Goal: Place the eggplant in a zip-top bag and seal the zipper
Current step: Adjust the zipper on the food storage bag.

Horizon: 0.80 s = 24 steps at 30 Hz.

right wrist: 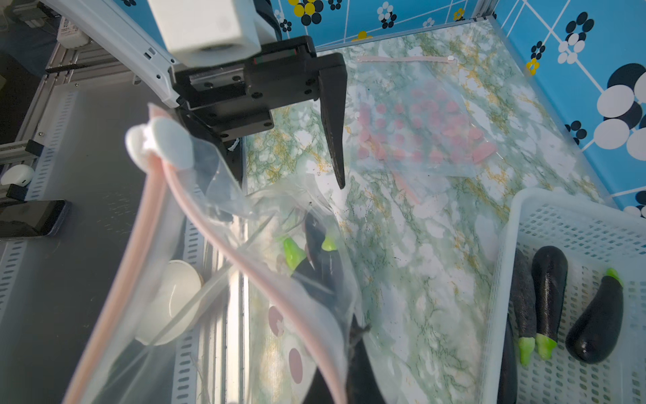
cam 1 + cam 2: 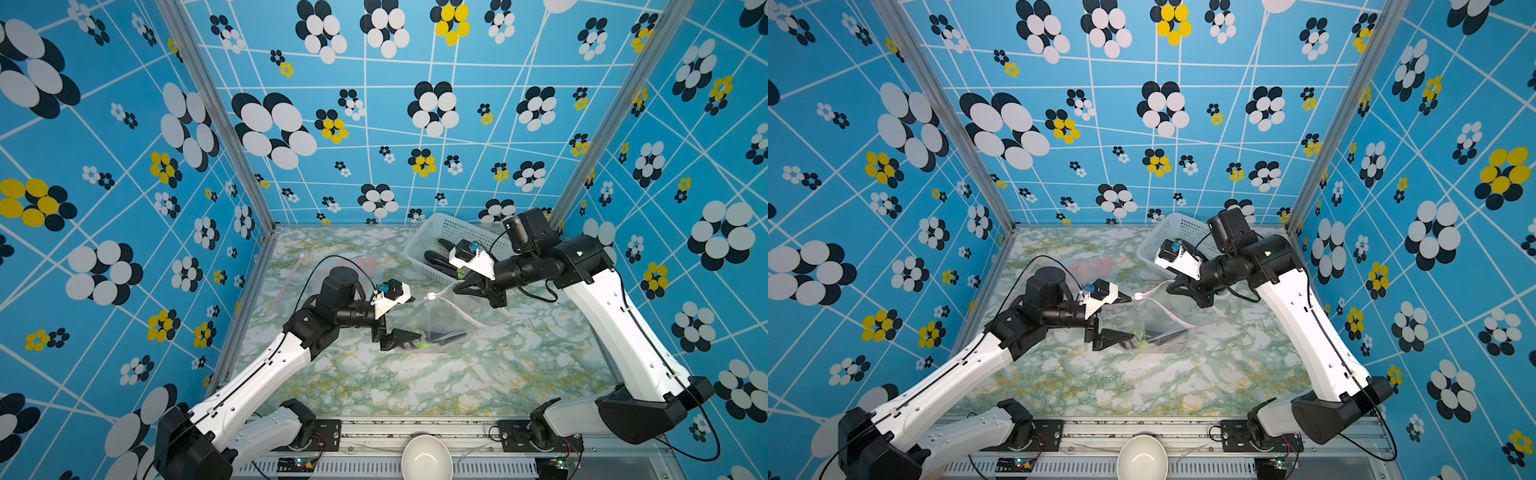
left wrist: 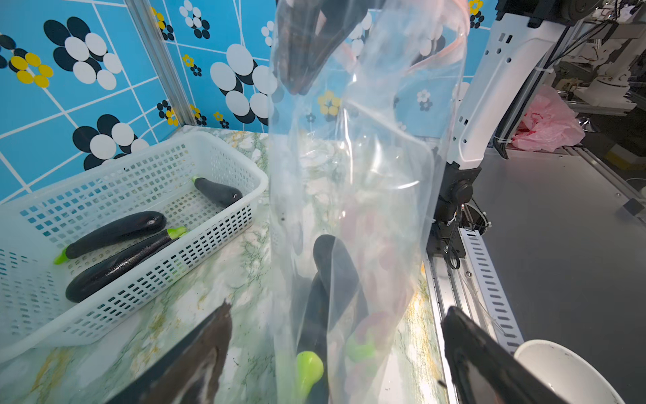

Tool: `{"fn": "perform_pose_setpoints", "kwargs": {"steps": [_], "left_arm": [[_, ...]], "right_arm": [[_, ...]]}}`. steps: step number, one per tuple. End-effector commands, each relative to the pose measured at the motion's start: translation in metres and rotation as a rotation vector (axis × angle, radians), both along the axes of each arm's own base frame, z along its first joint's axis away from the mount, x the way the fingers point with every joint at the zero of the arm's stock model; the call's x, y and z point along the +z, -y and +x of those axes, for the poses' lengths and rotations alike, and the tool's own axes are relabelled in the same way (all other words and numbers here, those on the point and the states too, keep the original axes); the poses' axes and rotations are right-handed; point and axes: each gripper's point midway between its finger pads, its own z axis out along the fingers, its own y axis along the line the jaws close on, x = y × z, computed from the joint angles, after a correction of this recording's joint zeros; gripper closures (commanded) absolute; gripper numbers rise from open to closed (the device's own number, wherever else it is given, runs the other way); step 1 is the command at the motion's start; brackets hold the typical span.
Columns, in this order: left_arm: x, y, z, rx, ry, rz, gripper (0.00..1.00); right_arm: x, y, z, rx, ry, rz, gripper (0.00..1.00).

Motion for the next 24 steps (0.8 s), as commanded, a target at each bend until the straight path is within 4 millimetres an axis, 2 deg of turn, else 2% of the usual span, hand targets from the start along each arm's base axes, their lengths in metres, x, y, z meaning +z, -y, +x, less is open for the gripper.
{"fn": "perform_pose_setpoints", "kwargs": {"steps": [1, 3, 7, 8, 17, 19, 21, 24], "left_arm": [[0.016, -0.001, -0.001, 0.016, 0.055, -0.055, 0.12], [0.008, -0.001, 0.004, 0.054, 0.075, -0.025, 0.23], [-0.002, -0.001, 0.017, 0.154, 0.158, 0.035, 0.25], [-0.001, -0.002, 0.02, 0.177, 0.181, 0.036, 0.29], [0.009, -0.006, 0.032, 0.271, 0.271, -0.021, 0.84], [0.009, -0.006, 0.032, 0.275, 0.27, -0.016, 0.93], [0.006, -0.011, 0.032, 0.288, 0.258, 0.006, 0.99], [0.0, -0.021, 0.029, 0.273, 0.188, 0.021, 1.0]], "right_arm": [[0.009, -0.004, -0.002, 0.017, -0.004, 0.038, 1.0], [0.011, -0.005, -0.003, 0.022, -0.007, 0.048, 1.0], [0.012, -0.006, -0.002, 0.014, -0.012, 0.056, 1.0], [0.011, -0.005, -0.002, 0.011, -0.014, 0.055, 1.0], [0.012, -0.007, -0.006, 0.024, -0.033, 0.068, 1.0], [0.009, -0.005, -0.005, 0.015, -0.03, 0.053, 1.0], [0.005, 0.003, -0.002, -0.005, -0.026, 0.035, 1.0], [0.002, 0.016, 0.006, -0.055, -0.03, 0.045, 1.0]]}}
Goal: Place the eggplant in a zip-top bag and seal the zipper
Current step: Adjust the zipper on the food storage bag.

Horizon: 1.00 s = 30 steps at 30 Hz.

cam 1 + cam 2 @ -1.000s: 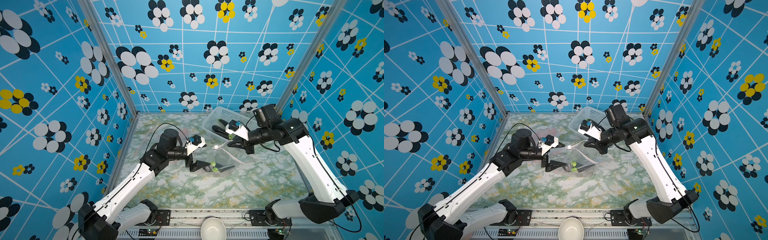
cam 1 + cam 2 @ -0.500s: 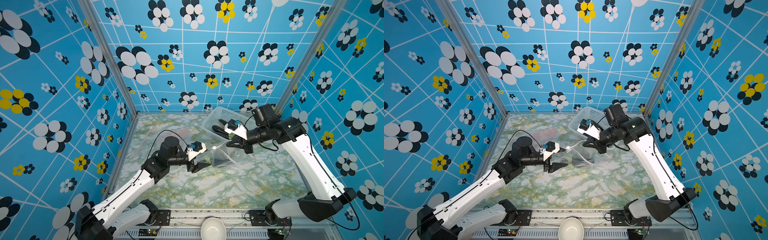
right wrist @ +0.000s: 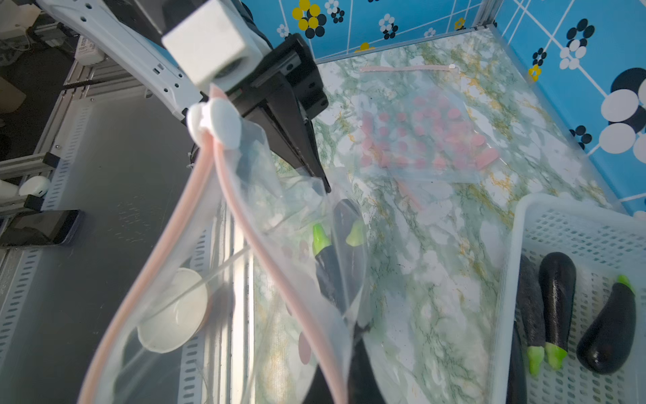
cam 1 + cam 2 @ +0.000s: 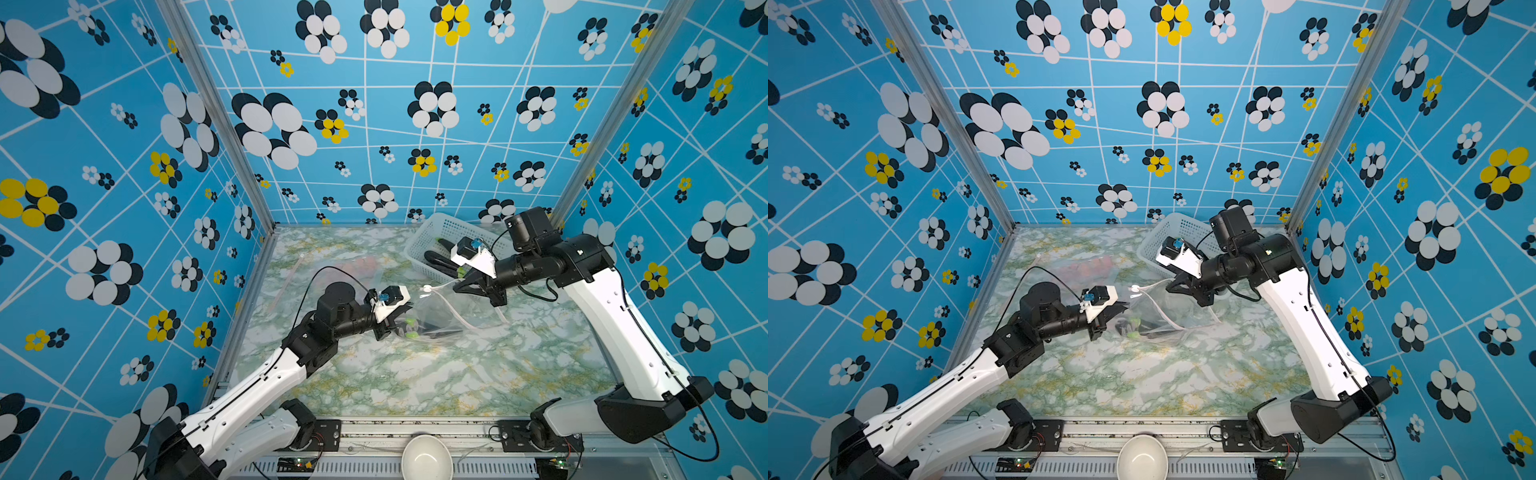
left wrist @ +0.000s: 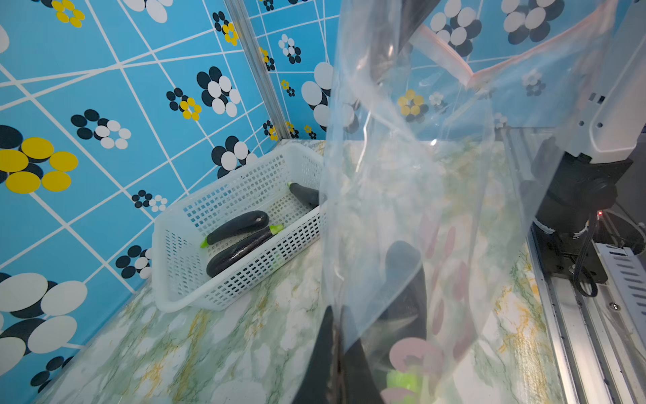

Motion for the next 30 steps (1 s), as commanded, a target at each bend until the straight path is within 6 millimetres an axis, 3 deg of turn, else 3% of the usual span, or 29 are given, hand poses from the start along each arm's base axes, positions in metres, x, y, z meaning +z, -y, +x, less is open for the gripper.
{"fn": "perform_pose_setpoints", "kwargs": {"steps": [1, 2, 5, 9, 12, 16, 19, 23, 30], "left_arm": [[-0.002, -0.014, -0.003, -0.003, -0.074, 0.002, 1.0], [-0.003, -0.017, -0.004, -0.013, -0.102, 0.0, 1.0], [-0.003, -0.022, -0.006, -0.033, -0.153, -0.01, 1.0], [-0.003, -0.02, -0.006, -0.062, -0.182, 0.008, 1.0], [-0.002, -0.017, -0.006, -0.081, -0.203, 0.029, 1.0], [0.002, -0.017, -0.005, -0.08, -0.206, 0.031, 1.0], [0.006, -0.016, -0.005, -0.086, -0.194, 0.021, 1.0], [0.011, -0.015, -0.005, -0.084, -0.184, 0.01, 1.0], [0.019, -0.013, -0.005, -0.082, -0.205, -0.022, 1.0]], "right_arm": [[-0.001, 0.014, 0.001, -0.041, -0.013, 0.022, 1.0], [-0.002, 0.016, 0.001, -0.053, -0.013, 0.03, 1.0], [-0.004, 0.02, 0.011, -0.14, -0.003, 0.048, 0.78], [0.009, 0.025, 0.029, -0.334, 0.019, 0.144, 0.37], [0.024, 0.029, 0.022, -0.37, 0.07, 0.203, 0.21], [0.042, 0.019, -0.002, -0.322, 0.087, 0.242, 0.17], [0.037, 0.002, -0.017, -0.268, 0.091, 0.195, 0.14], [0.036, -0.017, -0.021, -0.199, 0.089, 0.164, 0.06], [0.035, -0.042, -0.04, -0.055, 0.029, 0.16, 0.07]]}}
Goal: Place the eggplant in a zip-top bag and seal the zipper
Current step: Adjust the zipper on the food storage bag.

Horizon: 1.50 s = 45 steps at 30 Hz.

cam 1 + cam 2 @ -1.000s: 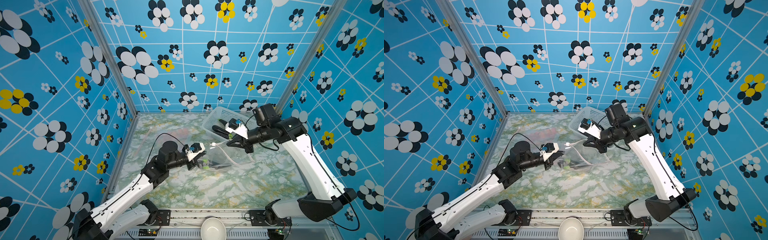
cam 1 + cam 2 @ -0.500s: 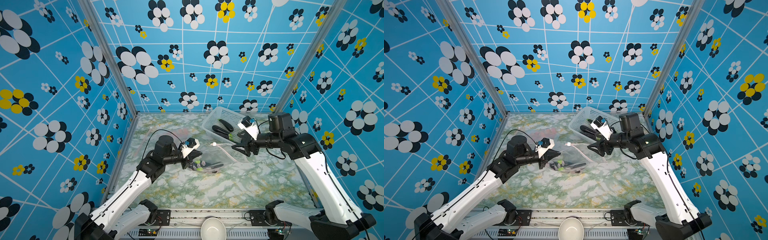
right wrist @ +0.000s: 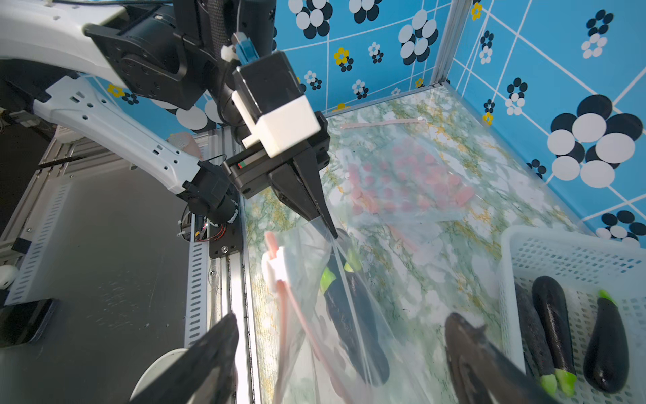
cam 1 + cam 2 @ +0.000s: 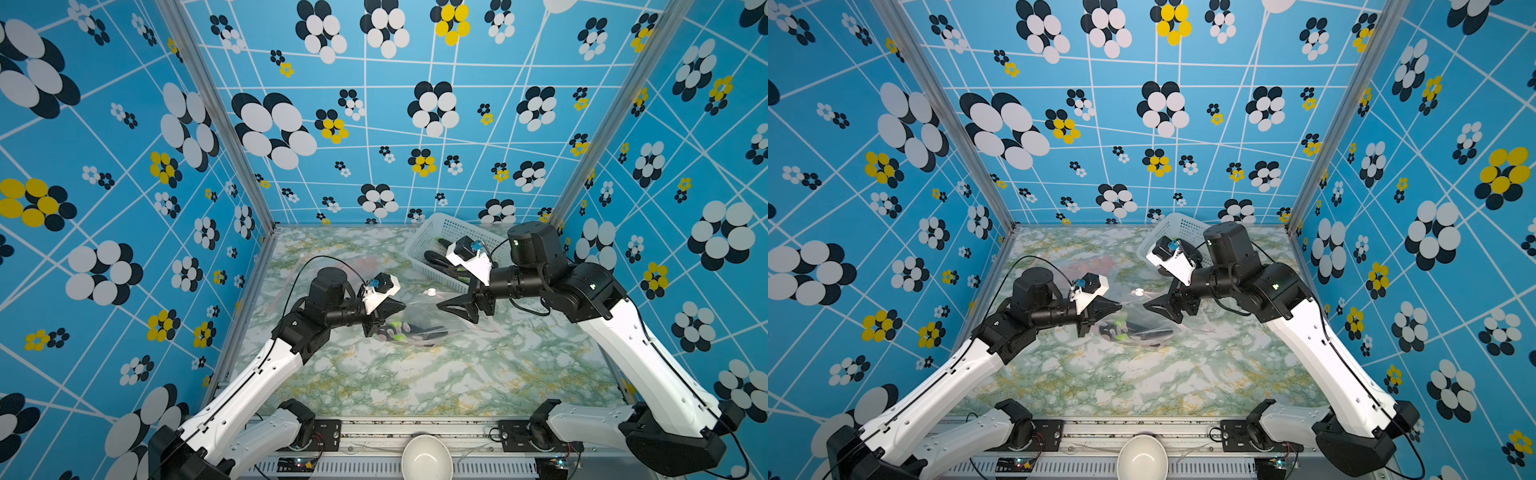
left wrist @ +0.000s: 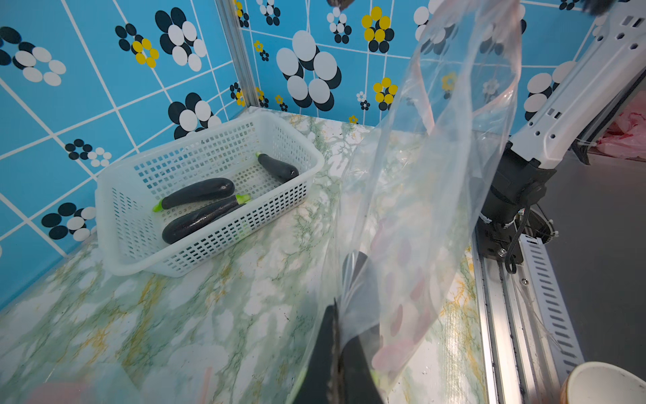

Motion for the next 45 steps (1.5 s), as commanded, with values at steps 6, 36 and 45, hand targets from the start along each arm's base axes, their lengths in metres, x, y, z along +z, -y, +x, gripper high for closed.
{"fn": "perform_pose_setpoints", "kwargs": {"steps": [6, 36, 45], "left_arm": [[0.021, 0.004, -0.005, -0.027, -0.004, -0.056, 1.0], [0.082, 0.037, -0.027, -0.171, -0.004, -0.109, 0.48], [0.097, 0.068, -0.032, -0.322, -0.032, -0.143, 0.84]], "right_arm": [[-0.018, 0.003, -0.009, 0.033, -0.03, -0.082, 0.13], [-0.021, -0.003, -0.008, 0.119, 0.023, -0.101, 0.96], [-0.018, -0.005, -0.009, 0.122, 0.043, -0.062, 0.94]]}}
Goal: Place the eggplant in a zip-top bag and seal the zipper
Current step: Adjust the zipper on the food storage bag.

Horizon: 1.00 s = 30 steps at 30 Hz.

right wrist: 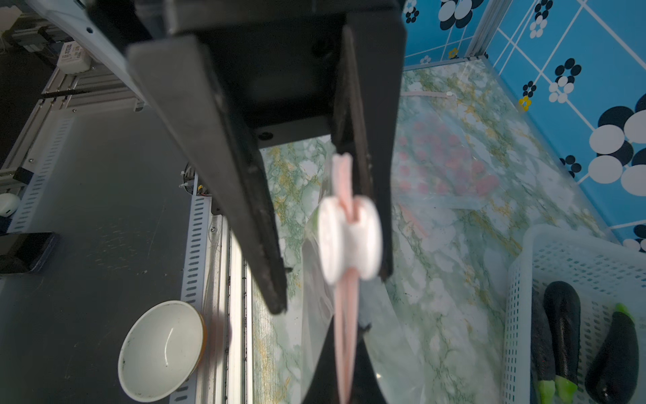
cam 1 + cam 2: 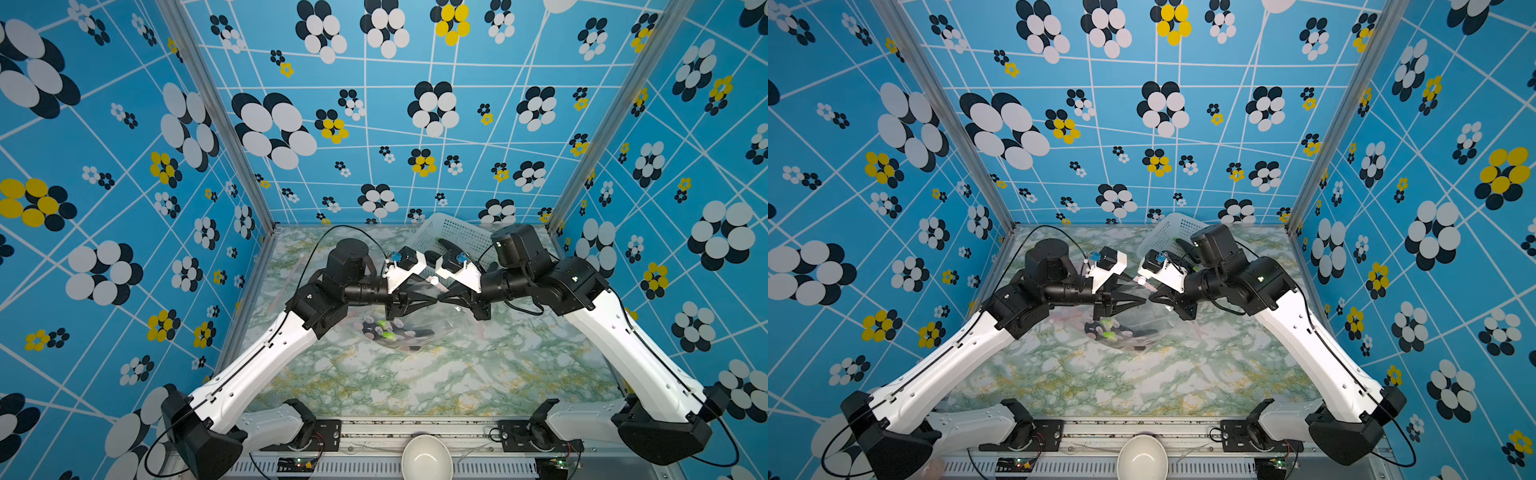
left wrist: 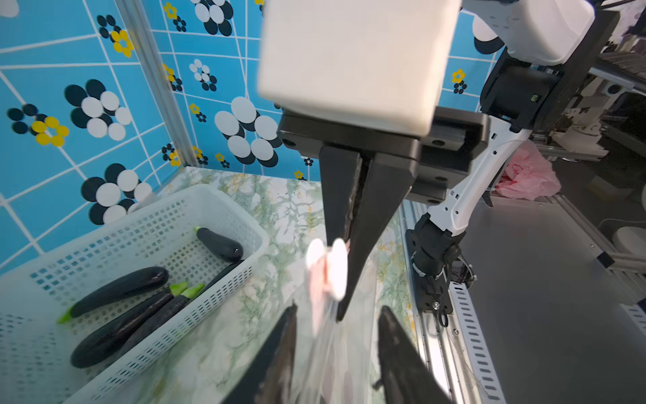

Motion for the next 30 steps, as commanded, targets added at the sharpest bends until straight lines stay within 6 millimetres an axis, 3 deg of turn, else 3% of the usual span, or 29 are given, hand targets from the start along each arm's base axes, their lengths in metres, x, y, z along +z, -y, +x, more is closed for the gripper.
{"fn": "perform_pose_setpoints", "kwargs": {"steps": [1, 2, 4, 6, 10, 17, 30], "left_arm": [[0.018, 0.005, -0.011, -0.076, 0.022, -0.042, 0.94], [0.019, 0.003, -0.01, -0.063, 0.025, -0.043, 1.0], [0.023, -0.001, -0.006, -0.034, 0.035, -0.058, 1.0], [0.029, -0.007, -0.004, -0.023, 0.033, -0.09, 1.0], [0.038, -0.018, -0.004, -0.029, 0.021, -0.145, 1.0], [0.048, -0.032, -0.002, -0.027, 0.014, -0.187, 1.0], [0.052, -0.036, -0.004, -0.05, -0.006, -0.204, 1.0]], "right_arm": [[0.012, 0.0, -0.005, 0.009, 0.016, 0.055, 0.91], [0.0, 0.002, -0.004, -0.003, -0.008, 0.045, 0.82], [-0.002, 0.011, -0.002, -0.023, -0.029, 0.081, 0.62], [-0.004, 0.02, 0.001, -0.053, -0.066, 0.145, 0.56], [-0.017, 0.041, 0.005, -0.119, -0.123, 0.209, 0.53], [-0.041, 0.055, 0.005, -0.155, -0.194, 0.227, 0.53], [-0.057, 0.06, 0.018, -0.165, -0.202, 0.152, 0.58]]}}
